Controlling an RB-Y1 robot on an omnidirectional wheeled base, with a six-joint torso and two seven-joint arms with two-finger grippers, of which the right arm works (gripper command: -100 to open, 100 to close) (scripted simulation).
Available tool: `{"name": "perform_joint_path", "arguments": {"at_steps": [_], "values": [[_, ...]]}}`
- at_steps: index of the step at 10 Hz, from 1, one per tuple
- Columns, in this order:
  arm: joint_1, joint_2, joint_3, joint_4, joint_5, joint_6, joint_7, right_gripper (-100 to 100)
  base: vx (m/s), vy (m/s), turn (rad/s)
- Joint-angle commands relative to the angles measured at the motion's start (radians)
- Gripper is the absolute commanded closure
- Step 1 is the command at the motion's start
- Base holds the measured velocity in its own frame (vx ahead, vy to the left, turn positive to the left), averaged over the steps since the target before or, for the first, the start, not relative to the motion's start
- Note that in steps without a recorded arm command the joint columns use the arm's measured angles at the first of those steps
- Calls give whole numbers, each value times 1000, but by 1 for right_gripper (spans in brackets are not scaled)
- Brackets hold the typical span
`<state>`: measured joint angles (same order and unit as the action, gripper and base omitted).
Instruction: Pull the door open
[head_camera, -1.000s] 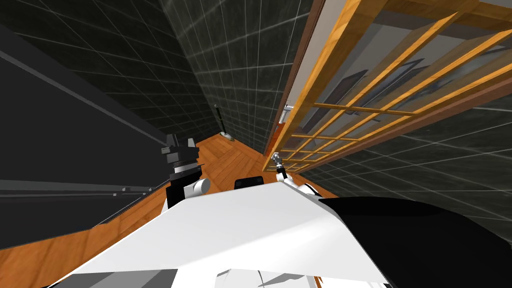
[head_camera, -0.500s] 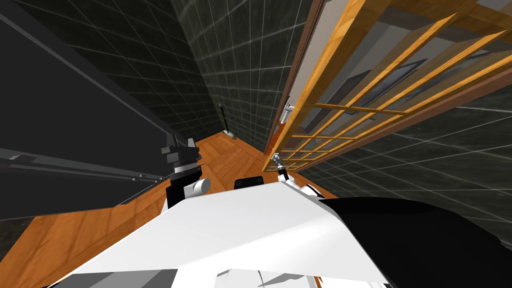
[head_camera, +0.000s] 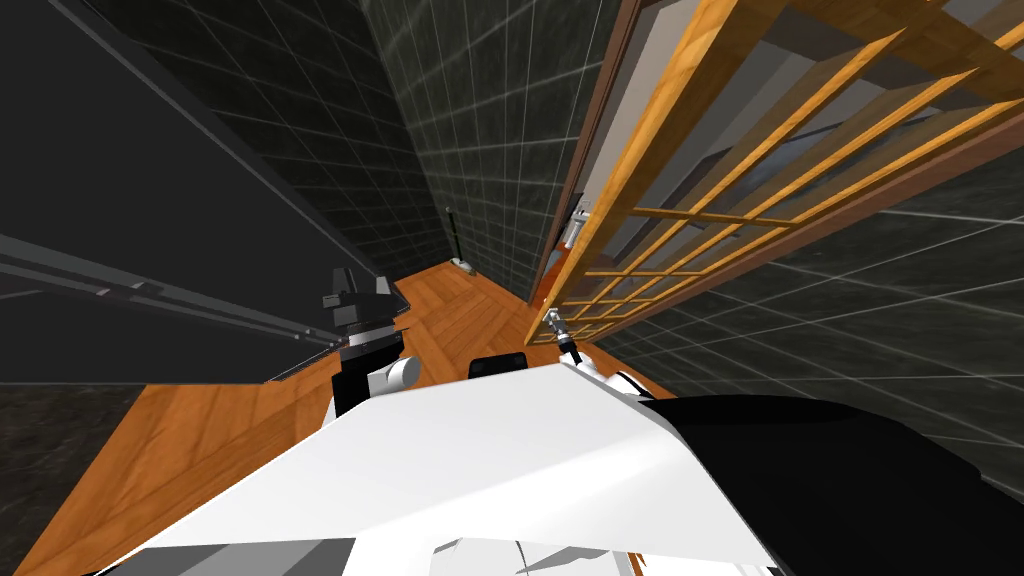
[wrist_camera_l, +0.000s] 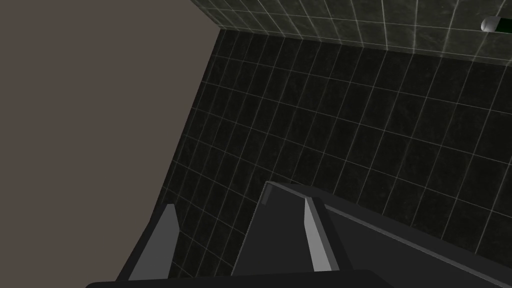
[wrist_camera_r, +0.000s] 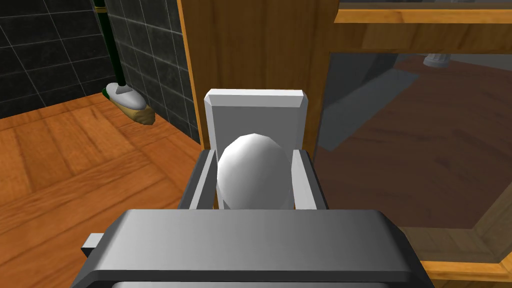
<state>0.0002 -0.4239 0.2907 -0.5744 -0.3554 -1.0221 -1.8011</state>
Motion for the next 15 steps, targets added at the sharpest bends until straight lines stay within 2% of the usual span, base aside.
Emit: {"name": "perform_joint_path", "arguments": {"at_steps": [1, 2, 3, 8, 9, 10, 11, 12, 14, 15], "values": [[0, 0, 0, 0, 0, 0, 0, 100, -86, -7, 19], [14, -13, 17, 2, 9, -24, -18, 100, -129, -33, 92], [18, -17, 21, 2, 11, -31, -22, 100, -175, -43, 84], [62, -60, 74, 3, 40, -110, -75, 100, -189, -65, 95], [68, -66, 81, 3, 44, -121, -82, 100, -199, -69, 64], [66, -66, 75, -5, 40, -106, -77, 100, -85, -32, 21], [82, -75, 96, -3, 57, -138, -88, 100, -115, -38, 37], [91, -82, 107, -2, 66, -157, -94, 100, -210, -68, 41], [95, -85, 113, -2, 71, -168, -97, 100, -131, -35, 5], [105, -93, 126, -1, 82, -190, -104, 100, -115, -60, 22]]}}
